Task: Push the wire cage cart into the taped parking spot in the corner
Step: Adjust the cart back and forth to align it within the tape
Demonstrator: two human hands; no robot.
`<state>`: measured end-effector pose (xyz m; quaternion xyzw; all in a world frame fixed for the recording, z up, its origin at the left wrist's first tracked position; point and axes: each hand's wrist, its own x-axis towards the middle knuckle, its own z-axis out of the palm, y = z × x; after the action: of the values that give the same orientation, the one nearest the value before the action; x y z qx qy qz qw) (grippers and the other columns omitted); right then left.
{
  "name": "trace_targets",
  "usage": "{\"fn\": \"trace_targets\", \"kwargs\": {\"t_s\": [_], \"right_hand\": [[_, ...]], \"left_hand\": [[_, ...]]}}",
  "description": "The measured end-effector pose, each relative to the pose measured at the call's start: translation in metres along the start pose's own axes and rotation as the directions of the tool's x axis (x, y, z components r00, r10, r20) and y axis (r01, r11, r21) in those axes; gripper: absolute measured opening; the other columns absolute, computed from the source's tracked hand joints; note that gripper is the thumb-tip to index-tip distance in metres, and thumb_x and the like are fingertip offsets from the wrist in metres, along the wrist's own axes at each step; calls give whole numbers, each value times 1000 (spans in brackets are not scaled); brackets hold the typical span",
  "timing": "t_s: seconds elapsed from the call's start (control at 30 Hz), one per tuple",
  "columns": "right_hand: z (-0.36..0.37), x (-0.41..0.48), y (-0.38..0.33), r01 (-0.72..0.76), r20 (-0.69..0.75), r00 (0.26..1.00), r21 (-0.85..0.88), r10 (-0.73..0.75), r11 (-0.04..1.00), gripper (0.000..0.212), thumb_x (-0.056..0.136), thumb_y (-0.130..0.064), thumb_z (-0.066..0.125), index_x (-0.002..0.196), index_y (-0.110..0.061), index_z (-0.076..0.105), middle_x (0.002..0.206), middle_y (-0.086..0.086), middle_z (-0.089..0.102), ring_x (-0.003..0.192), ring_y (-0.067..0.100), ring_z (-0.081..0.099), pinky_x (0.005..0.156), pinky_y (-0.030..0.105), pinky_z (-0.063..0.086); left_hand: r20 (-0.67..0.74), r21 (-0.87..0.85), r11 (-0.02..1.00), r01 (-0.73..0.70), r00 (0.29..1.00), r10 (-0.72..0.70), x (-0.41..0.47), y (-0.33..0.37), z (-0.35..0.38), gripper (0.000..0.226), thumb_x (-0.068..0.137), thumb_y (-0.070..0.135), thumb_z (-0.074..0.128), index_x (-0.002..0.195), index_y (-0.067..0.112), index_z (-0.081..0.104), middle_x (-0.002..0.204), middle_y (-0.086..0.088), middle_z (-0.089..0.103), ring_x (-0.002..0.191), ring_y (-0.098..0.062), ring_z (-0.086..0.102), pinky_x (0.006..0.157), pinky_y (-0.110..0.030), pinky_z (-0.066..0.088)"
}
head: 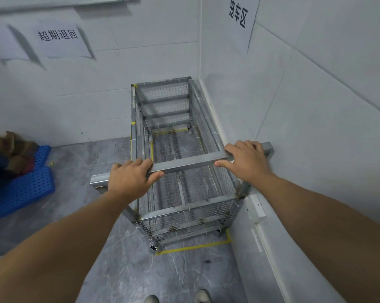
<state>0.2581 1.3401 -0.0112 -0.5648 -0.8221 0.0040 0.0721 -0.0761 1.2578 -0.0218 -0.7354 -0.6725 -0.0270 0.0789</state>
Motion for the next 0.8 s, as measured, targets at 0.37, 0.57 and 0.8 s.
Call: {"fn": "trace_targets", "kwargs": {"t_s": [0.37,0.57,0.8], "right_hand": [[-5,-10,-4,-14,31,999,15,14,1000,63,72,-87,25,89,-31,50,87,-6,51,92,20,48,89,41,30],[-4,-9,-7,-12,38,999,24,11,1000,57,76,-85,34,89,-32,49,87,-5,51,92,21,48,88,43,33],[3,-12,-6,-12,-10,1000,-19,12,1000,56,76,-87,28,88,-34,46,86,-10,47,87,17,43,85,42,29]], "left_hand": [[-104,-9,994,-112,988,110,-1,-8,0,62,88,78,14,88,27,51,70,10,53,53,-13,46,45,-22,30],[-131,-13,991,-133,983,130,2,-12,0,60,90,75,20,87,25,53,68,9,53,50,-14,43,45,-21,28],[-39,-3,997,-78,996,78,3,-9,-4,66,86,79,12,90,27,53,74,9,55,61,-15,54,50,-24,33]]}}
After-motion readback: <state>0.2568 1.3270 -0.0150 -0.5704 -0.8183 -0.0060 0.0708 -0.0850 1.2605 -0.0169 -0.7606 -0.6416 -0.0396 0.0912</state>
